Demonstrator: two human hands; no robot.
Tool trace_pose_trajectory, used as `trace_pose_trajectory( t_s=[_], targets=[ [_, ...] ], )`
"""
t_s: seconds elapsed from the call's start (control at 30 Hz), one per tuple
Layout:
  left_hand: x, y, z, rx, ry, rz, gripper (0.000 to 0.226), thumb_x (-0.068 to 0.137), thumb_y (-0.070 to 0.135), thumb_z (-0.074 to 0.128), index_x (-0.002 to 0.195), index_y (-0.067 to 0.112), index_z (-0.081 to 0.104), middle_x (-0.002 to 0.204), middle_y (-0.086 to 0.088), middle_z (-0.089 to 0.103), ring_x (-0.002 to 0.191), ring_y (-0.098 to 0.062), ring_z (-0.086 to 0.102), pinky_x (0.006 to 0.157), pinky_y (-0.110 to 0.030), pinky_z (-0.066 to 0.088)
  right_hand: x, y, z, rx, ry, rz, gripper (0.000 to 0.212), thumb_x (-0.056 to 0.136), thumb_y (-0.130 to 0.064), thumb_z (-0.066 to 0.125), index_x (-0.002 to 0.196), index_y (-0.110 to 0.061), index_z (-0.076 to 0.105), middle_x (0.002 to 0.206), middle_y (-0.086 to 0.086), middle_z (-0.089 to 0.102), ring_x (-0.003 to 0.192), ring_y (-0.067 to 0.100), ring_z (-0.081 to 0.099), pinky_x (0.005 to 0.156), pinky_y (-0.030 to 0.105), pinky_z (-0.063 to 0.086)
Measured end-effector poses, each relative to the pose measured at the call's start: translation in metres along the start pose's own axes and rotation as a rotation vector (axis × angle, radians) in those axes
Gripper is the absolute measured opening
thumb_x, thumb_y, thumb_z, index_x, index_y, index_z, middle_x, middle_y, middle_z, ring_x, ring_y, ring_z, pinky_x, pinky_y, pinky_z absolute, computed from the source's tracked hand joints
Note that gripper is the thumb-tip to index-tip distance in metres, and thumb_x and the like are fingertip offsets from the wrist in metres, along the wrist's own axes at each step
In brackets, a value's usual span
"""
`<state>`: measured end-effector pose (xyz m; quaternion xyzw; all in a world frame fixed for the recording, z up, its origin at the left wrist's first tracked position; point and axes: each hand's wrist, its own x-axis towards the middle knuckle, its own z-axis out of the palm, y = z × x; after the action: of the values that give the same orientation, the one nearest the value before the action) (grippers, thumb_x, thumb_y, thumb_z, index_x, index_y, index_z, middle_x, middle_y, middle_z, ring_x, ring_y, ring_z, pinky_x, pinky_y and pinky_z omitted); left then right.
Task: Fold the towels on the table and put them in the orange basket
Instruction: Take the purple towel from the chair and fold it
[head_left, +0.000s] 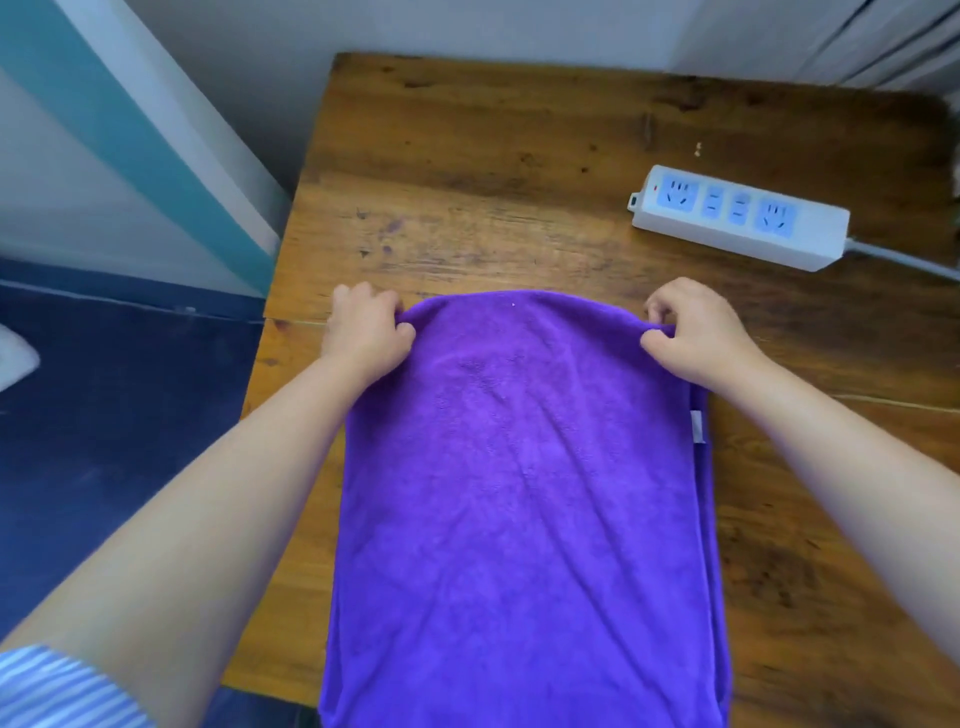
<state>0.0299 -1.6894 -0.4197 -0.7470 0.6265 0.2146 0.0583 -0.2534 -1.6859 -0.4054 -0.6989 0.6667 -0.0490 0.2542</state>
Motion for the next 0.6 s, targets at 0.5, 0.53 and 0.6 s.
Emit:
trace_pose_trajectory(
  t_s=[0.5,0.53,0.6],
  targets=[
    [-0.095,-0.028,-0.001,-0.359,-0.967,0.023,0.029,0.091,0.002,0.051,0.067,0.017,0.046,0.063,0.001,0.047,0.040,0.002,0.048,0.038,-0.011,0.038,-0.112,0.016,0.005,0.553,-0.897,0.458,0.023,0.065,0.010,0.053,0.062,-0.009,0.039,0.038,0.000,0.043,0.026,0.009,0.043,0.028,0.015,0.032],
    [-0.097,-0.028,0.000,-0.350,-0.989,0.013,0.028,0.092,0.003,0.050,0.067,0.016,0.047,0.064,0.000,0.048,0.044,-0.001,0.051,0.038,-0.011,0.040,-0.115,0.016,0.004,0.504,-0.984,0.467,0.022,0.064,0.008,0.053,0.063,-0.009,0.040,0.035,-0.001,0.044,0.026,0.009,0.044,0.028,0.014,0.033],
    [-0.098,-0.029,0.001,-0.376,-0.926,0.002,0.027,0.093,0.005,0.049,0.069,0.016,0.050,0.066,0.000,0.050,0.050,-0.005,0.052,0.039,-0.011,0.042,-0.115,0.016,0.000,0.437,-1.027,0.479,0.022,0.067,0.009,0.055,0.063,-0.009,0.042,0.037,0.001,0.046,0.027,0.009,0.045,0.029,0.014,0.034]
  ],
)
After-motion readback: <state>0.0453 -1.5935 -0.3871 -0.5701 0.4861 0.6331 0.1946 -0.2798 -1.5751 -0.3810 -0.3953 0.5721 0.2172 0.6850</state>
